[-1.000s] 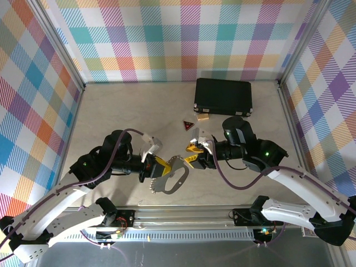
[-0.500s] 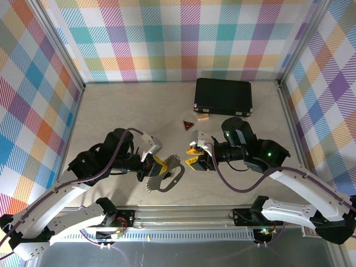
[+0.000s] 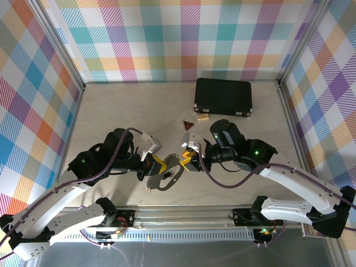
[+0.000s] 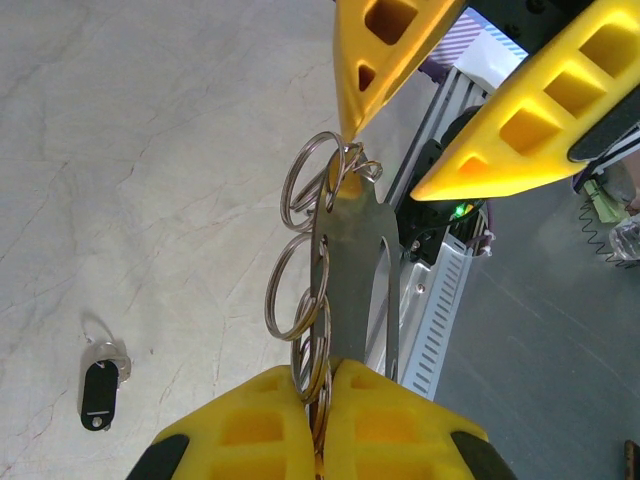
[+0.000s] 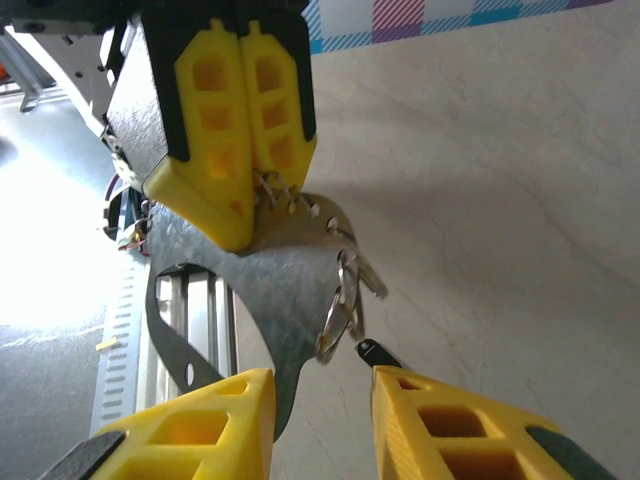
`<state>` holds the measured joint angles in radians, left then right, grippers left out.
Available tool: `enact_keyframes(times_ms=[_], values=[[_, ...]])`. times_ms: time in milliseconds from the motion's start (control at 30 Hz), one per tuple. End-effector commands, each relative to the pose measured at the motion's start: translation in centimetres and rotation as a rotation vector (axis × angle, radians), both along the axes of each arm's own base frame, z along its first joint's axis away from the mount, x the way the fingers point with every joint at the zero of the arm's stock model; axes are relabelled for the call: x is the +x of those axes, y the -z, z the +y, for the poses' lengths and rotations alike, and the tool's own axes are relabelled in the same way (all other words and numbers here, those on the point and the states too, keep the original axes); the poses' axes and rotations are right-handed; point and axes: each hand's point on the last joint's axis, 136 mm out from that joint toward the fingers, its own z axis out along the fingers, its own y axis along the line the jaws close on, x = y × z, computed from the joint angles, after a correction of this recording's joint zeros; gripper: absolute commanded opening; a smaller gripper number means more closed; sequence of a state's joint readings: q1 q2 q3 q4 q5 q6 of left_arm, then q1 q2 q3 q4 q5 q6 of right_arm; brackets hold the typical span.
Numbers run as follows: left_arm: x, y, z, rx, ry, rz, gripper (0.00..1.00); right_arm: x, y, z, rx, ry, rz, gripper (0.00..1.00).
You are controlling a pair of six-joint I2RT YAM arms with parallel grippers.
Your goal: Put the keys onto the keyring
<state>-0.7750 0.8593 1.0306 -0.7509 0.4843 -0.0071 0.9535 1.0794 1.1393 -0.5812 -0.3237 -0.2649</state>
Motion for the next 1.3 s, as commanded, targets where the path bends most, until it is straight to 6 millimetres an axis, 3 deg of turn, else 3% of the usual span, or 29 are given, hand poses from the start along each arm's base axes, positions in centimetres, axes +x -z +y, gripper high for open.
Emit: enact_keyframes(times_ms=[0,233,500,633,833,900,1033,1267], values=[[0.3,-1.1,0.0,-0.035,-0.016,-0.022,0.0,0.4,-0.2,0.8,0.016,0.018,-0.003,0.3],[0.3,-1.1,0.0,-0.035,-0.014,-0.023,0.0,0.2,-0.2,1.2,0.027,0.002,-0.002,0.29],[0.4,-1.1,0.0,-0.035,-0.017,-0.024,0.0,0.5,0.4,1.0,-0.007,0.017,-0.024,0.08],[0.4,-0.9,0.1,-0.031,-0.019,-0.023,0.0,0.7,0.8,0.6,-0.038,0.035,-0.053,0.04],[0.4,-0.9,0.0,-0.033,-0.018,-0.024,0.0,1.5,1.4,0.2,-0.082,0.074,-0.102,0.04],[0.4,-1.0,0.1,-0.032,-0.019,-0.024,0.0,1.6,1.5,0.1,-0.086,0.082,-0.116,0.13],[0.2,-1.0,0.1,-0.033,-0.016,-0.021,0.0,1.4,1.4,0.1,-0.069,0.075,-0.121,0.22],[0.1,-1.0,0.1,-0.037,-0.01,-0.014,0.0,0.5,1.0,0.1,-0.027,0.046,-0.11,0.19]])
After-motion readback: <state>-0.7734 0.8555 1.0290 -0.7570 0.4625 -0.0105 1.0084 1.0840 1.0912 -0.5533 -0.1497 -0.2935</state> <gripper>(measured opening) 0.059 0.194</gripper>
